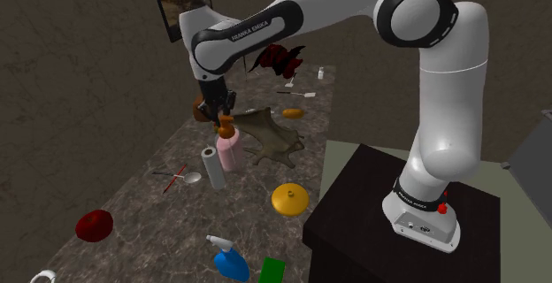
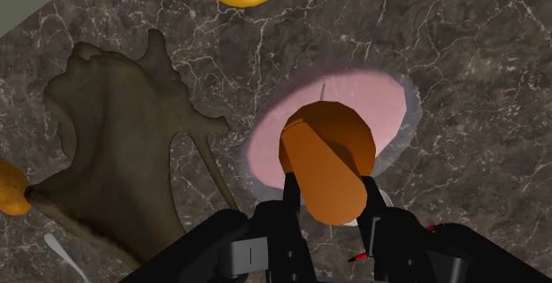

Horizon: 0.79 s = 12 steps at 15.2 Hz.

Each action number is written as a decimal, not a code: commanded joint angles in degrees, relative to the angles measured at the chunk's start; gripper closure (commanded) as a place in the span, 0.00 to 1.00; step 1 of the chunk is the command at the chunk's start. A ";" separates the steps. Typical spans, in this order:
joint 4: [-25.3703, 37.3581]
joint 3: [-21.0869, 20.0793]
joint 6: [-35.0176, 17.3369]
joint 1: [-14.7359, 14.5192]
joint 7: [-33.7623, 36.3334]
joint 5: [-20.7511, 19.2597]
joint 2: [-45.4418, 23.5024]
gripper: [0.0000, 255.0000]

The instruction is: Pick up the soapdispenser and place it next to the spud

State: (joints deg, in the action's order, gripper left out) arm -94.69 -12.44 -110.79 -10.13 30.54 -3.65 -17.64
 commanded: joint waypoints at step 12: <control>1.68 0.96 5.94 2.47 -3.86 1.23 4.41 1.00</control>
State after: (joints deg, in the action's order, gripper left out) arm -91.82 -11.83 -104.61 -8.43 27.85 -2.69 -14.24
